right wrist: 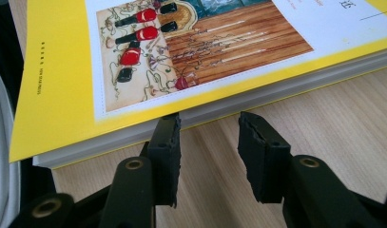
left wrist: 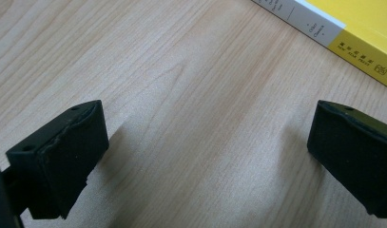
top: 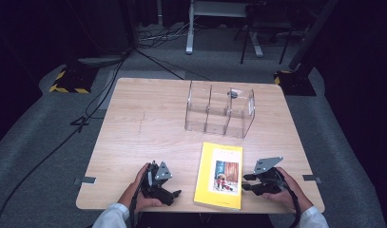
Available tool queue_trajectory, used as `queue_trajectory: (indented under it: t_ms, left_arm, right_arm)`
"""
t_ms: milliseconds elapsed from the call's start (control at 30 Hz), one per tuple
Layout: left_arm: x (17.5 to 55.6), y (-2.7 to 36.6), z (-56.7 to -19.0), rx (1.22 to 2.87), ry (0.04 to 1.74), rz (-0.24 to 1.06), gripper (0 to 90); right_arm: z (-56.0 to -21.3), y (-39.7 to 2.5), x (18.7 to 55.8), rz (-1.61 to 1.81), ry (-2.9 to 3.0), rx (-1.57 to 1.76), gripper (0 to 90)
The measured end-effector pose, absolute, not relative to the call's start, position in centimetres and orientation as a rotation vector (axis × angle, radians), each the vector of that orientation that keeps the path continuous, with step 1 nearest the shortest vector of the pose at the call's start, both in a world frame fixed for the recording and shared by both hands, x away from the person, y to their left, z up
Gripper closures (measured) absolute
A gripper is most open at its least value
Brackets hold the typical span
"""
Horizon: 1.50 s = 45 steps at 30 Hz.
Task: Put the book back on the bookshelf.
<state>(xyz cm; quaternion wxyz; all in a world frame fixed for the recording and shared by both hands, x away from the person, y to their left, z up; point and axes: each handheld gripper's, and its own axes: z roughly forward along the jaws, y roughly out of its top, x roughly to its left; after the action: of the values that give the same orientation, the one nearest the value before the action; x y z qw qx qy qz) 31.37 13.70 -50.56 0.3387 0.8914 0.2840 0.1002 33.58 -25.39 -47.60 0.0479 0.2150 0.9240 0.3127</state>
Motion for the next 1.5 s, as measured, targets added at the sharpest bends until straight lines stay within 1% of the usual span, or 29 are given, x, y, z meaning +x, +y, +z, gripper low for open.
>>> queue_trajectory:
  t_ms: [233, 333, 500, 600, 733, 800, 900, 1367, 1500]
  left_arm:
    - [31.3, 13.7, -50.6, 2.317, 0.752, 0.267, 0.7]
    - [31.1, 13.5, -50.6, 2.315, 0.755, 0.267, 0.7]
    - [31.0, 13.5, -50.6, 2.316, 0.75, 0.264, 0.7]
    - [31.0, 13.5, -50.6, 2.317, 0.752, 0.261, 0.5]
    - [31.1, 13.3, -50.6, 2.317, 0.744, 0.258, 0.4]
    - [31.1, 13.3, -50.6, 2.318, 0.744, 0.258, 0.4]
    - [31.0, 13.4, -50.6, 2.32, 0.738, 0.263, 0.7]
    - [31.0, 13.4, -50.6, 2.317, 0.742, 0.263, 0.7]
    - [31.0, 13.4, -50.6, 2.319, 0.74, 0.262, 0.7]
  right_arm:
    - [-47.5, -25.0, 32.4, 0.882, 2.901, 0.578, 54.4]
    - [-47.3, -24.4, 32.3, 0.797, 2.94, 0.556, 55.4]
    - [-47.1, -23.4, 32.9, 0.693, 2.982, 0.523, 61.9]
    - [-47.1, -23.1, 32.9, 0.674, 2.976, 0.495, 63.0]
    - [-47.6, -23.4, 32.9, 0.827, 2.932, 0.569, 63.5]
    - [-47.6, -23.5, 32.8, 0.855, 2.91, 0.538, 63.8]
    - [-47.6, -23.3, 32.7, 0.962, 2.869, 0.569, 67.0]
    - [-47.1, -24.5, 32.3, 1.146, 2.845, 0.572, 66.8]
    - [-46.9, -24.2, 32.1, 1.205, 2.831, 0.56, 67.3]
